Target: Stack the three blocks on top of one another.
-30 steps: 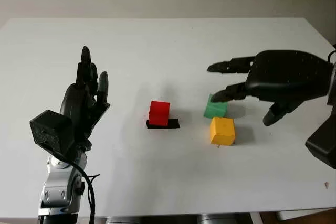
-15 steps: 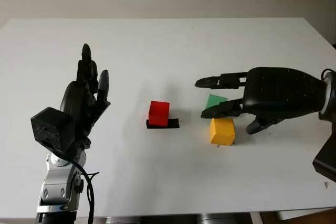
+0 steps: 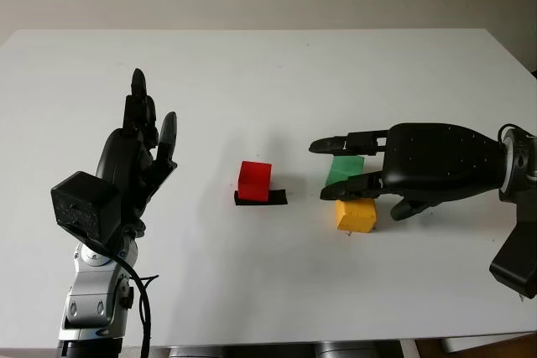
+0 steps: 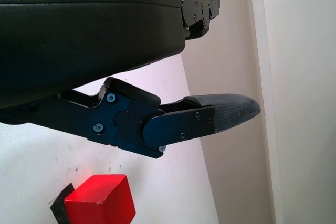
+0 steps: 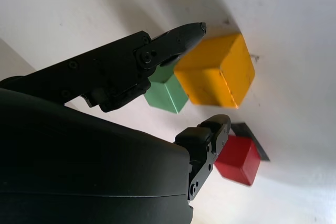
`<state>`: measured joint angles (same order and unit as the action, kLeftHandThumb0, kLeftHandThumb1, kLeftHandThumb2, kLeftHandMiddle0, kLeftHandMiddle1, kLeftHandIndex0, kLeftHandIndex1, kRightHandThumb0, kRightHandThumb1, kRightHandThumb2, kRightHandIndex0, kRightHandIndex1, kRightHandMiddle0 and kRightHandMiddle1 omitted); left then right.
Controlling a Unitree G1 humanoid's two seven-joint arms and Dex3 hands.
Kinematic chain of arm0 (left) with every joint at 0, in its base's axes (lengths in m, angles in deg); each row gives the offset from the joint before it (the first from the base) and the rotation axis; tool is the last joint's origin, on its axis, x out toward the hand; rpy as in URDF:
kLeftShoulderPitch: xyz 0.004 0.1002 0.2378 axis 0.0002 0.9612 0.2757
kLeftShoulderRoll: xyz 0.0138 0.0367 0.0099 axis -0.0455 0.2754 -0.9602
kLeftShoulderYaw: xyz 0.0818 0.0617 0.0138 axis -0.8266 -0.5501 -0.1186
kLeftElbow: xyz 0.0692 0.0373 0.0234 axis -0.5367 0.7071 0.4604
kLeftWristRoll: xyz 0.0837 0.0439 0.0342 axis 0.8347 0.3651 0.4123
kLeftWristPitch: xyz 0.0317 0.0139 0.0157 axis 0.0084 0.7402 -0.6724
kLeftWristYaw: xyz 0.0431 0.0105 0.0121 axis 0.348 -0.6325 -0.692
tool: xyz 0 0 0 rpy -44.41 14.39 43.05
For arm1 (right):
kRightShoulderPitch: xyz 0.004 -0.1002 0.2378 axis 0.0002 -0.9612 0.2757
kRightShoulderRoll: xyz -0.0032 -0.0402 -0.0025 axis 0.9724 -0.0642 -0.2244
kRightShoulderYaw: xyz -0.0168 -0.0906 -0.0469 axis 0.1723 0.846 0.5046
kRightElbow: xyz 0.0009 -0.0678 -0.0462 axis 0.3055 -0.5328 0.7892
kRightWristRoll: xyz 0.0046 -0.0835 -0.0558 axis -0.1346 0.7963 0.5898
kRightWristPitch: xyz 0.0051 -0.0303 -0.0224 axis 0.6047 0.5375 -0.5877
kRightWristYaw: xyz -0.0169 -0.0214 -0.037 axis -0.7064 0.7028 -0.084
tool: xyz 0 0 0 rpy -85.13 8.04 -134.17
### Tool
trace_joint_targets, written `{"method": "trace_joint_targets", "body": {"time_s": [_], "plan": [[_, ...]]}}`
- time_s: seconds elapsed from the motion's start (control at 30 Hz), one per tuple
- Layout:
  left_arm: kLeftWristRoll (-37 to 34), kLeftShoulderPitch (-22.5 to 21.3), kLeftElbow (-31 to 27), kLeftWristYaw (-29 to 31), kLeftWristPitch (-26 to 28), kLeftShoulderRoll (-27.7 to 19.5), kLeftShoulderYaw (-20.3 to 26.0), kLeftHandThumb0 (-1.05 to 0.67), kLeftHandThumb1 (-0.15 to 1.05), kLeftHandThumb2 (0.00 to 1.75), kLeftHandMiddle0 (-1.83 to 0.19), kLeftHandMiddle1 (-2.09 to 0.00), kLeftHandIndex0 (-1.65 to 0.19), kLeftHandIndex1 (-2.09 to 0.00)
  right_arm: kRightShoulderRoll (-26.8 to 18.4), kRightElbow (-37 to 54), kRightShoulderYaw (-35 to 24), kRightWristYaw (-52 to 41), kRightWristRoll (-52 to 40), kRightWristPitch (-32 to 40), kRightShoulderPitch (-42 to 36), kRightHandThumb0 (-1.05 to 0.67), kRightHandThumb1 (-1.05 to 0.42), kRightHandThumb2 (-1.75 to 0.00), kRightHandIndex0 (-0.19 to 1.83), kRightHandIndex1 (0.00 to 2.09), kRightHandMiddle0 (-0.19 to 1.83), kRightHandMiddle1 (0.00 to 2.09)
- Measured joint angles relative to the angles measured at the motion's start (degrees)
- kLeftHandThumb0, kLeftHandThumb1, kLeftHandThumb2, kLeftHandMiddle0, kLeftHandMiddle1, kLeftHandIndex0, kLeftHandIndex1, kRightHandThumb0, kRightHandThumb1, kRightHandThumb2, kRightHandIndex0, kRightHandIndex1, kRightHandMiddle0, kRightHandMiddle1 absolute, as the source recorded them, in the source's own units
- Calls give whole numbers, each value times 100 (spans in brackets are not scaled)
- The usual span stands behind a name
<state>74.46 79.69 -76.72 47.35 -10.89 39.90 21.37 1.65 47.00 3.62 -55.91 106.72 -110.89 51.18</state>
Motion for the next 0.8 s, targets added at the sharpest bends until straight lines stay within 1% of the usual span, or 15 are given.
{"method": "trace_joint_targets", "body": {"time_s": [0.1,0.23,0.33,0.47,0.6,0.8], "plan": [[1,5,0,0,-24,0,0,-74,105,56,19,-5,19,-2,-34,-74,23,160,168,2,34,-35,-84,-5,11,6,48,9],[13,9,0,-22,-35,1,0,-74,105,55,19,-5,19,-2,-34,-202,91,374,292,40,44,-40,-84,-5,9,5,49,9],[11,13,0,-23,-38,2,0,-74,105,55,19,-5,19,-2,-34,-209,128,569,436,52,57,-40,-84,-5,9,5,49,10],[51,42,0,-32,-38,2,-3,-74,105,55,18,-6,19,-2,-9,-274,192,1071,680,75,68,-37,-85,-6,10,5,50,10],[86,74,-1,-64,-38,12,-10,-74,105,55,16,-6,17,-4,0,-332,324,1441,862,141,71,-39,-85,-6,11,6,52,11],[151,81,-5,-111,-38,16,-78,-74,105,55,15,-6,17,-4,41,-409,503,2010,1140,225,91,-37,-85,-5,11,6,53,12]]}}
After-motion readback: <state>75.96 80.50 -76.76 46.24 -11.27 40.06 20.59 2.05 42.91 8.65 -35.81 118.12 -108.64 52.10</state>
